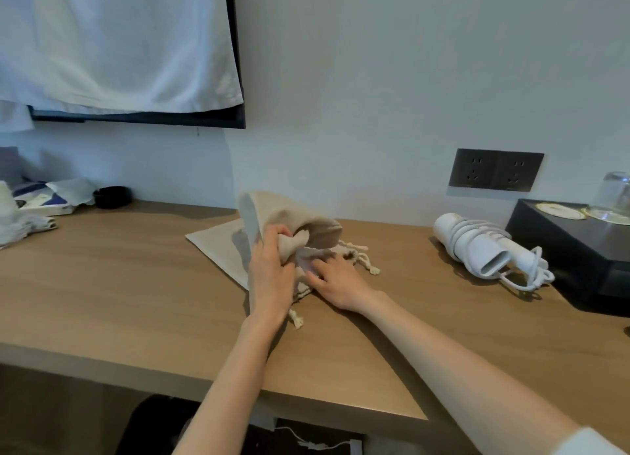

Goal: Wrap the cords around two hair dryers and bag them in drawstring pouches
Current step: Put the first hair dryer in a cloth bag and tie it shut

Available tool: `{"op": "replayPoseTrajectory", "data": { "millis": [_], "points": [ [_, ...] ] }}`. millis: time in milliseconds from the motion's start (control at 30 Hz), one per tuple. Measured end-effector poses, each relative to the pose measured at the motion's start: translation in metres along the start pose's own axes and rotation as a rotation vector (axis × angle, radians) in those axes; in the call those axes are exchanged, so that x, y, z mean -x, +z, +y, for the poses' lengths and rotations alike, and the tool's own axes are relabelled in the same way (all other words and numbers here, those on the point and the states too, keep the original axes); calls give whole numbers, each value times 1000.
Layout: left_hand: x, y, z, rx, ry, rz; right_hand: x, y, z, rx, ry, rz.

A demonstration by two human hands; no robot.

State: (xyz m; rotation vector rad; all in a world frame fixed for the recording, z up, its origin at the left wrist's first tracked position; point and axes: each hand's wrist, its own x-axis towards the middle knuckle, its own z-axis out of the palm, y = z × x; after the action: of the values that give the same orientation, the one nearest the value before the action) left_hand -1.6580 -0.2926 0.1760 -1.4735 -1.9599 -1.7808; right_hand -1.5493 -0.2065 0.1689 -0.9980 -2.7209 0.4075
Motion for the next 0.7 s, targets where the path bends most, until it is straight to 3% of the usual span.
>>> {"op": "replayPoseTrajectory", "data": {
  "millis": [167,233,300,433,600,700],
  "points": [
    [-2,-4,-1,155,-83,14,8,-7,8,-645,176,360],
    [-1,-4,6,219,-3,-57,18,-19,8,-958,213,356],
    [4,-3,11,224,123,-140,22,-34,11,-1058,144,336],
    [9,2,28,145,256,-226,29,-58,20,-841,80,436],
    [8,4,50,-116,508,-241,70,-93,43,-548,149,931],
    [13,6,55,-284,728,-141,110,-98,66,-282,87,1094]
  ]
}}
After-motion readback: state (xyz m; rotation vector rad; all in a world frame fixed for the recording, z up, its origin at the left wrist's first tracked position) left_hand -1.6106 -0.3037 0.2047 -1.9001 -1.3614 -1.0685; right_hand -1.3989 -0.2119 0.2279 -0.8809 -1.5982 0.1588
